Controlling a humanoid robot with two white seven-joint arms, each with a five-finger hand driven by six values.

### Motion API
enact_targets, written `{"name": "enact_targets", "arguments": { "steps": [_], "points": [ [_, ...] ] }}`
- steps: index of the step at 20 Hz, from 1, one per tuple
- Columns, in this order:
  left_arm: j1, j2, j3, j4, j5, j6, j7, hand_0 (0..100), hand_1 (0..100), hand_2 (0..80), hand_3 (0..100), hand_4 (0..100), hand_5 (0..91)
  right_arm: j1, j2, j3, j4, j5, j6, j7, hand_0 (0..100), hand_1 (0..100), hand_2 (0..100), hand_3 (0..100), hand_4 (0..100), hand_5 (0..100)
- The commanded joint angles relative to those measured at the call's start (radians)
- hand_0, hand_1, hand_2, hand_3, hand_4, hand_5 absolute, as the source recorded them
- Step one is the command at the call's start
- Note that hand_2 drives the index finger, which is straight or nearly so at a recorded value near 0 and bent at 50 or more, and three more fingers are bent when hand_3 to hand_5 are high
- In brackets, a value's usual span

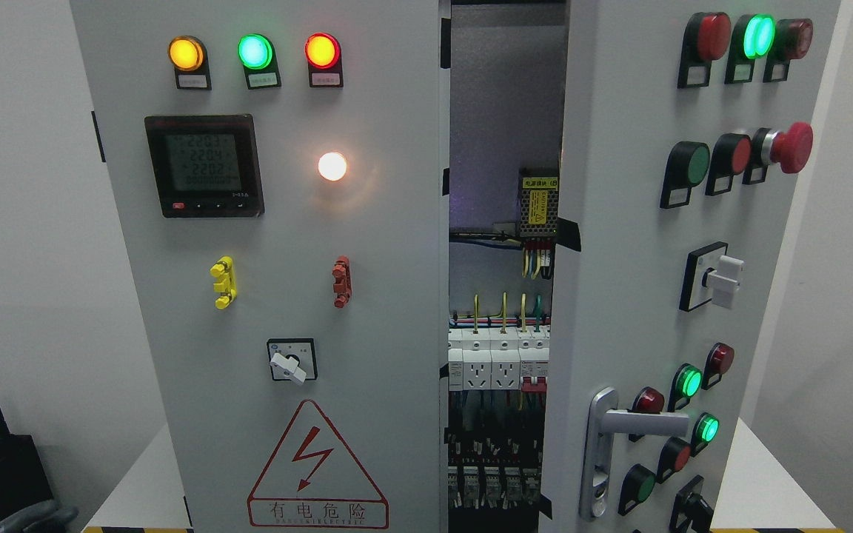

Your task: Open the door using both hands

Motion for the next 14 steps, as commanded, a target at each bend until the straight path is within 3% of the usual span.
{"name": "enact_targets", "arguments": {
  "steps": [1, 7, 11, 14],
  "points": [
    [-0.266, 0.147, -0.127, -0.019, 0.105, 0.073, -0.014, 0, 0, 0.0, 0, 3, 0.0, -0.001, 0.000, 0.000, 0.000, 0.000, 0.000, -0.001, 0, 0, 0, 0, 0, 0],
    [-0.737, 0.133, -0.486, -0.007, 0.128, 0.220, -0.011, 0, 0, 0.0, 0, 3, 0.0, 0.000, 0.000, 0.000, 0.000, 0.000, 0.000, -0.001, 0, 0, 0, 0, 0, 0],
    [-1.004, 0.129, -0.742, 0.026, 0.135, 0.240, -0.010, 0, 0, 0.0, 0, 3, 0.0, -0.001, 0.000, 0.000, 0.000, 0.000, 0.000, -0.001, 0, 0, 0, 0, 0, 0],
    [-1.222, 0.127, -0.955, 0.069, 0.207, 0.240, -0.010, 0, 0, 0.0, 0, 3, 0.0, -0.001, 0.000, 0.000, 0.000, 0.000, 0.000, -0.001, 0, 0, 0, 0, 0, 0]
  ]
}}
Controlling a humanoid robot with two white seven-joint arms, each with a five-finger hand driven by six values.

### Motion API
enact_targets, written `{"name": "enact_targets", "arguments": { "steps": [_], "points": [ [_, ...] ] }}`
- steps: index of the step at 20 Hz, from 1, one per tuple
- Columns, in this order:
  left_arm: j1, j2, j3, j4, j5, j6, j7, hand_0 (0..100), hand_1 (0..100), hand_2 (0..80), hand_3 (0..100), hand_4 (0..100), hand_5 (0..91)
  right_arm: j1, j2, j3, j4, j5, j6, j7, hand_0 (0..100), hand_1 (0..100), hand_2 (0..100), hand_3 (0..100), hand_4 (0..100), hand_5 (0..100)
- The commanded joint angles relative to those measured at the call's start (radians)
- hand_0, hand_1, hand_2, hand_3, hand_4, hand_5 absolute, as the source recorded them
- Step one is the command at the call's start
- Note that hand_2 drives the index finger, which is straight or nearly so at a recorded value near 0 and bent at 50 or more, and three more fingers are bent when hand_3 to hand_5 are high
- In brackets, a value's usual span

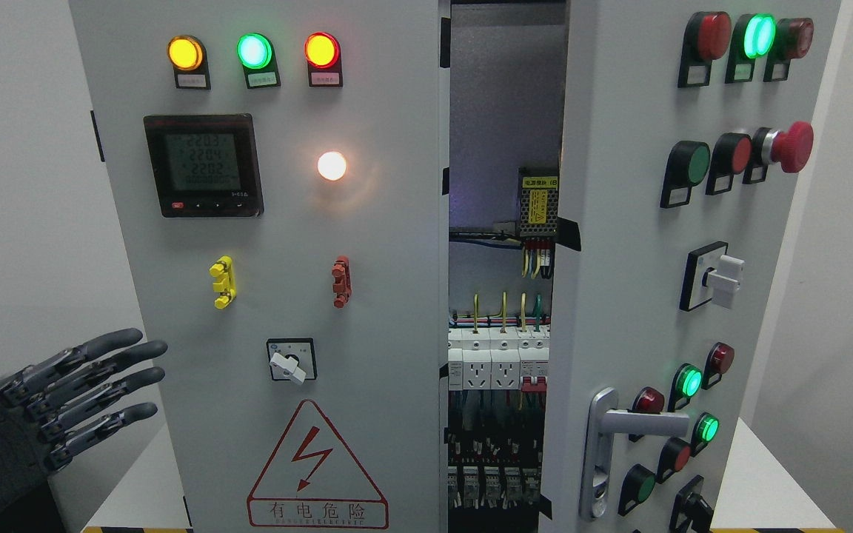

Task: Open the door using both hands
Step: 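Reach the left hand into the gap at the ajar door's edge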

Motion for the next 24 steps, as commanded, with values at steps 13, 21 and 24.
{"name": "enact_targets", "arguments": {
  "steps": [13, 21, 24],
  "points": [
    [-1.031, -0.350, -1.025, 0.341, 0.083, 0.239, 0.003, 0, 0, 0.0, 0, 3, 0.0, 0.001, 0.000, 0.000, 0.000, 0.000, 0.000, -0.001, 0, 0, 0, 0, 0, 0],
    [-1.098, -0.501, -1.027, 0.348, 0.083, 0.272, 0.002, 0, 0, 0.0, 0, 3, 0.0, -0.001, 0.000, 0.000, 0.000, 0.000, 0.000, -0.001, 0, 0, 0, 0, 0, 0],
    [-1.130, -0.545, -1.044, 0.355, 0.086, 0.272, 0.003, 0, 0, 0.0, 0, 3, 0.0, -0.001, 0.000, 0.000, 0.000, 0.000, 0.000, -0.001, 0, 0, 0, 0, 0, 0]
  ]
}}
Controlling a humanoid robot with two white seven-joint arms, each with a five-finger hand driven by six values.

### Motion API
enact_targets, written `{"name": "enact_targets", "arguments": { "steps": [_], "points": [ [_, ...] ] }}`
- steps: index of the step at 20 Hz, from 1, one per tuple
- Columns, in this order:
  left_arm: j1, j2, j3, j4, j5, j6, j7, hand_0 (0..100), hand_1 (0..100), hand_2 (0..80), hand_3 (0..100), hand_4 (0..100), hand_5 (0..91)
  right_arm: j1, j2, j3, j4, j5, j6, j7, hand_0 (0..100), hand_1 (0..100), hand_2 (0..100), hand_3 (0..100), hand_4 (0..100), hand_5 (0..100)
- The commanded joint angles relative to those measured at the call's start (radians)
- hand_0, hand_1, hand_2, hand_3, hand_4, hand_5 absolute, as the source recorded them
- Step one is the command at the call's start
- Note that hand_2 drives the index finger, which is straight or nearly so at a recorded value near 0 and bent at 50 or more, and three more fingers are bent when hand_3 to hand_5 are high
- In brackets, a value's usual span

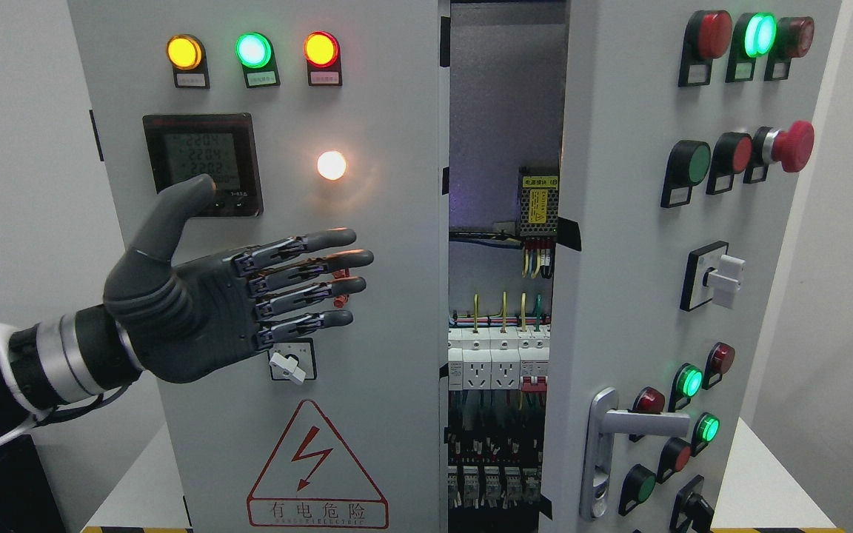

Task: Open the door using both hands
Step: 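Reach the left hand into the gap at the ajar door's edge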

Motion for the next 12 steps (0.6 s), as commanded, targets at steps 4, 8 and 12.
{"name": "enact_targets", "arguments": {
  "steps": [4, 8, 12],
  "points": [
    [-0.121, -0.258, -0.179, 0.132, 0.031, 0.001, 0.001, 0, 0, 0.0, 0, 3, 0.0, 0.001, 0.000, 0.000, 0.000, 0.000, 0.000, -0.001, 0, 0, 0, 0, 0, 0],
    [-0.127, -0.308, -0.177, 0.135, 0.025, 0.001, 0.003, 0, 0, 0.0, 0, 3, 0.0, 0.001, 0.000, 0.000, 0.000, 0.000, 0.000, -0.001, 0, 0, 0, 0, 0, 0],
    [-0.129, -0.360, -0.168, 0.141, 0.023, 0.005, 0.003, 0, 0, 0.0, 0, 3, 0.0, 0.001, 0.000, 0.000, 0.000, 0.000, 0.000, -0.001, 0, 0, 0, 0, 0, 0]
  ]
}}
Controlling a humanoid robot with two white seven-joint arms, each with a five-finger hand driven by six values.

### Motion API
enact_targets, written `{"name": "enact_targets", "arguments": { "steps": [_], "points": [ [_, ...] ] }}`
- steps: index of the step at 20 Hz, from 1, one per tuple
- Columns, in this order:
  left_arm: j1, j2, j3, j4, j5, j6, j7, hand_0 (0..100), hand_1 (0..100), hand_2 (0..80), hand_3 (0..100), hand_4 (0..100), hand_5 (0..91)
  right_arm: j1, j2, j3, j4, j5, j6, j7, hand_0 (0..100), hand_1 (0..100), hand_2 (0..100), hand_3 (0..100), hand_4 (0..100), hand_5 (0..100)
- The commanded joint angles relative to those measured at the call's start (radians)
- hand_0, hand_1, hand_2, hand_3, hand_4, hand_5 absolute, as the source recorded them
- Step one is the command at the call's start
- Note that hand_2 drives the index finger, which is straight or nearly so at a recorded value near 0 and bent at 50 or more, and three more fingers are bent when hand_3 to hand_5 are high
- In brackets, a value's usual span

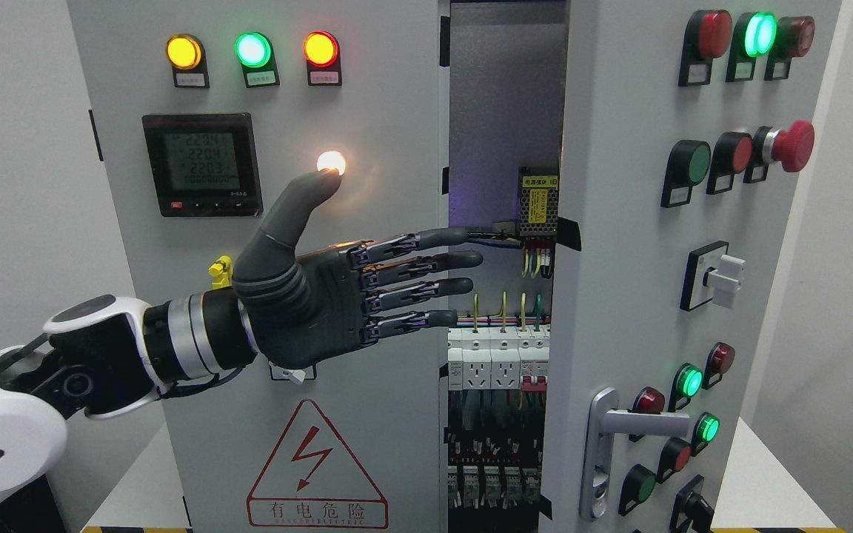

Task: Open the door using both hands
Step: 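Reach the left hand into the gap at the ajar door's edge, then push the door edge outward with the left hand, swinging it open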

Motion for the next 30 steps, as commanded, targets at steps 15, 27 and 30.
{"name": "enact_targets", "arguments": {
  "steps": [15, 27, 30],
  "points": [
    [-0.019, -0.267, -0.010, 0.081, -0.003, 0.027, 0.001, 0, 0, 0.0, 0, 3, 0.0, -0.001, 0.000, 0.000, 0.000, 0.000, 0.000, -0.001, 0, 0, 0, 0, 0, 0],
    [-0.033, -0.367, 0.004, 0.126, -0.021, 0.029, 0.008, 0, 0, 0.0, 0, 3, 0.0, 0.000, 0.000, 0.000, 0.000, 0.000, 0.000, -0.001, 0, 0, 0, 0, 0, 0],
    [-0.030, -0.400, 0.004, 0.126, -0.076, 0.029, 0.013, 0, 0, 0.0, 0, 3, 0.0, 0.001, 0.000, 0.000, 0.000, 0.000, 0.000, -0.001, 0, 0, 0, 0, 0, 0]
  ]
}}
